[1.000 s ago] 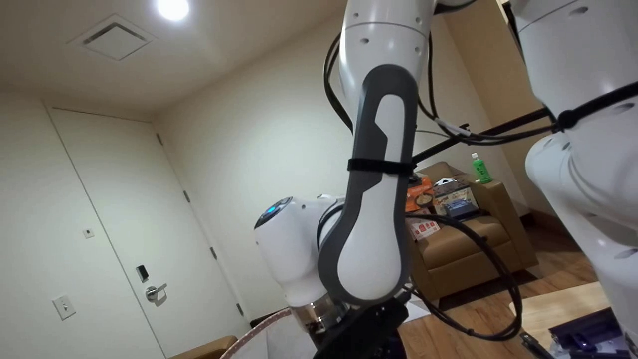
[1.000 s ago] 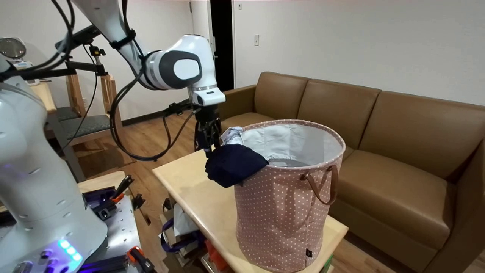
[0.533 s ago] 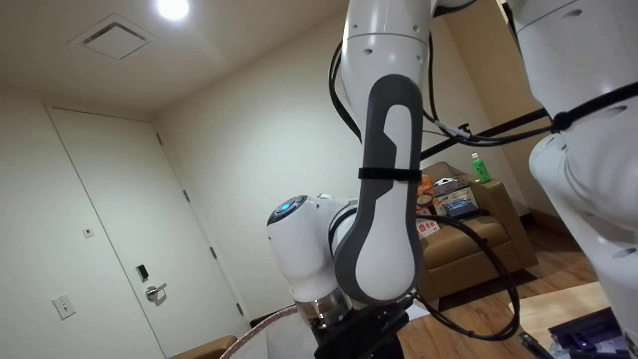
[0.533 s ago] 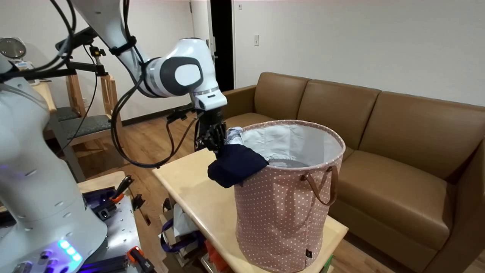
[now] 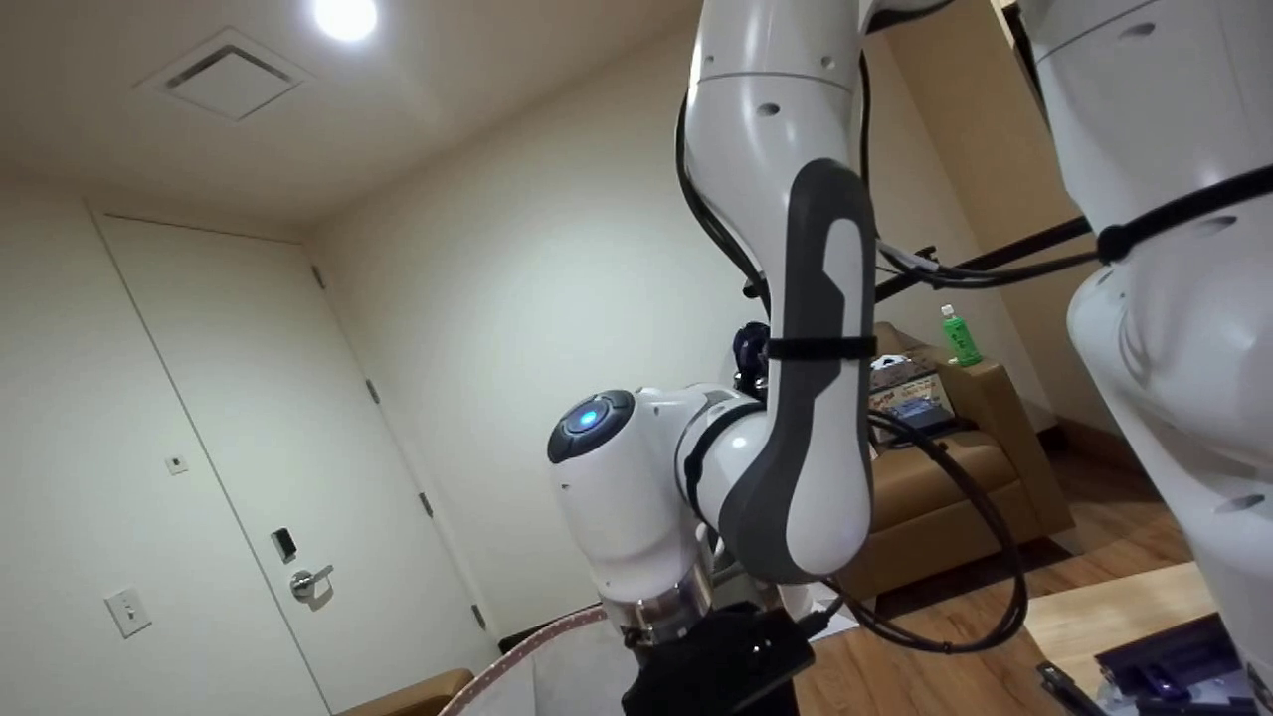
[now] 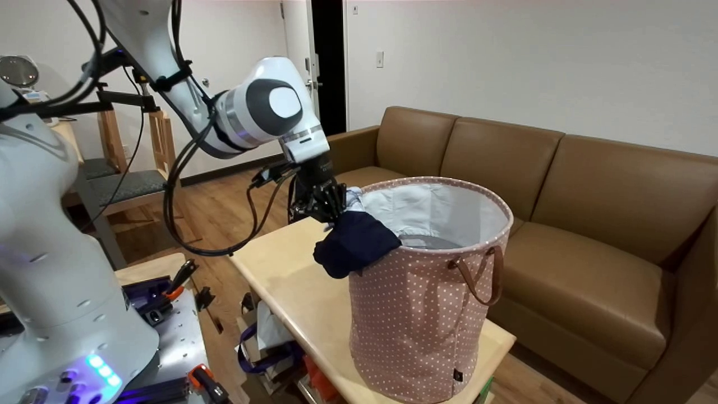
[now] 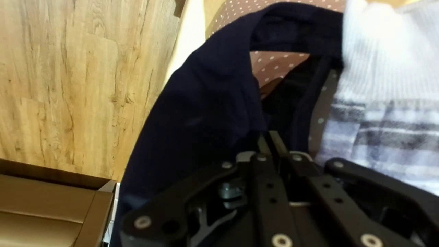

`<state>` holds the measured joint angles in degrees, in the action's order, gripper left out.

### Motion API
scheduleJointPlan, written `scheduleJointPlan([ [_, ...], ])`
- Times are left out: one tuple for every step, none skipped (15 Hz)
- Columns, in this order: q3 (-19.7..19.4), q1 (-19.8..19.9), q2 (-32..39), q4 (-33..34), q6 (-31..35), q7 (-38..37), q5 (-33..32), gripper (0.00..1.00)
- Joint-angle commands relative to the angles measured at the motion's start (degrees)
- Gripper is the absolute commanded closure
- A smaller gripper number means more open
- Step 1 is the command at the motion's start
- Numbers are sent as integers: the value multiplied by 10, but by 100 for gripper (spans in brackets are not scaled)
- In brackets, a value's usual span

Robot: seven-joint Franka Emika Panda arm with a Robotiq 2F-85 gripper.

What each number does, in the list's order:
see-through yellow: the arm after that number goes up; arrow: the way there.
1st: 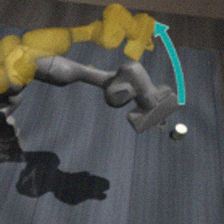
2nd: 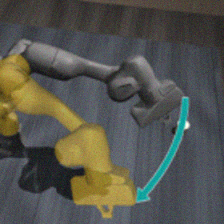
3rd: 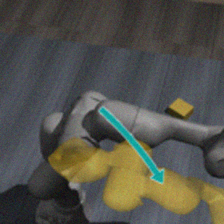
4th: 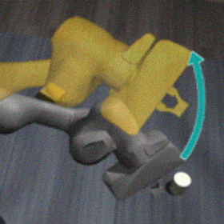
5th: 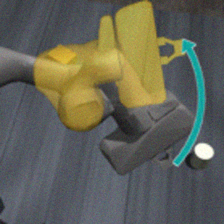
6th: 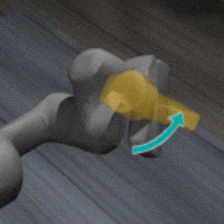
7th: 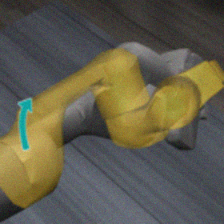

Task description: Put the clothes in the bag

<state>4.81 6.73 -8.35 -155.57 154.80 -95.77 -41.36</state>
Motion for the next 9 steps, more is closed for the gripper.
scheduleJointPlan([
  [-11, 8, -70, -37, 44, -30, -3, 92],
  [-18, 6, -96, -50, 64, -27, 2, 93],
  [-25, 5, -120, -62, 83, -23, 3, 93],
  [-30, 5, -147, -74, 98, -27, 2, 94],
  [-49, -14, -130, -33, 99, -32, 2, 94],
  [-54, -13, -157, -38, 104, -41, -2, 94],
  [-61, -14, -184, -35, 94, -48, 6, 94],
  [-60, -1, -226, -55, 92, -50, 16, 94],
  [-64, 5, -243, -51, 86, -59, 20, 94],
])
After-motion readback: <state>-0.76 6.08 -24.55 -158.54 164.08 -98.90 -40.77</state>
